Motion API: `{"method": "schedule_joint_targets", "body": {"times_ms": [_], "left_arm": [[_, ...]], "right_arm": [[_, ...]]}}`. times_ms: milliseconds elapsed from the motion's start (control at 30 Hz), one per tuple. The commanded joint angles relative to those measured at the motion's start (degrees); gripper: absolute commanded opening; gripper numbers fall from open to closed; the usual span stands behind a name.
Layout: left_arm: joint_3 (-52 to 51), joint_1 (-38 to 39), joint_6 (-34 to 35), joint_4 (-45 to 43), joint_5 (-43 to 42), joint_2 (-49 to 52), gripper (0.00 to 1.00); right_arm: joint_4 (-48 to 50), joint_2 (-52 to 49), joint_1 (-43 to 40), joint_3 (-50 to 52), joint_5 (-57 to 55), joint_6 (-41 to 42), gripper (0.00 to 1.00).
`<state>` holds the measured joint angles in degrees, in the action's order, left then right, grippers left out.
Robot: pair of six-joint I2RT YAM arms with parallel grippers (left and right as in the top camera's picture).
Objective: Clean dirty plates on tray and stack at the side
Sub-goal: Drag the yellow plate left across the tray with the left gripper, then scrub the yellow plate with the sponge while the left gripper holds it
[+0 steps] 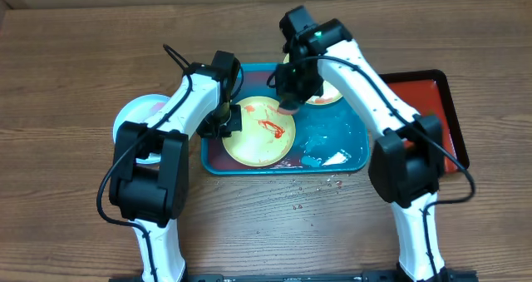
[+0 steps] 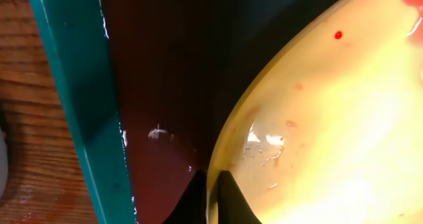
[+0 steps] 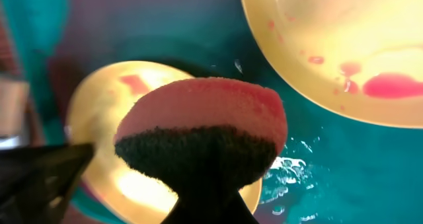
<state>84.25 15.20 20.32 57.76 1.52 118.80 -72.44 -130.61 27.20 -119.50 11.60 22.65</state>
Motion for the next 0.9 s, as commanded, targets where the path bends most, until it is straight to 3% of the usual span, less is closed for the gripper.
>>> {"method": "schedule_joint_targets", "body": {"times_ms": [0, 433, 867], "left_arm": [[-3.15, -0.96, -1.66, -1.27, -1.57, -0.02, 0.04], [-3.17, -5.73, -2.62, -2.54, -12.46, -0.02, 0.04], [-3.17, -6.58, -3.87, -2.84, -16.46, -0.02, 0.04]], "right_arm": [[0.17, -3.78, 1.27, -0.46, -1.27, 1.44, 0.04], [0.98, -6.08, 2.38, 5.33, -1.27, 5.90, 0.04], [14.93, -6.08, 3.04, 16.46, 9.40, 7.74, 0.04]]}}
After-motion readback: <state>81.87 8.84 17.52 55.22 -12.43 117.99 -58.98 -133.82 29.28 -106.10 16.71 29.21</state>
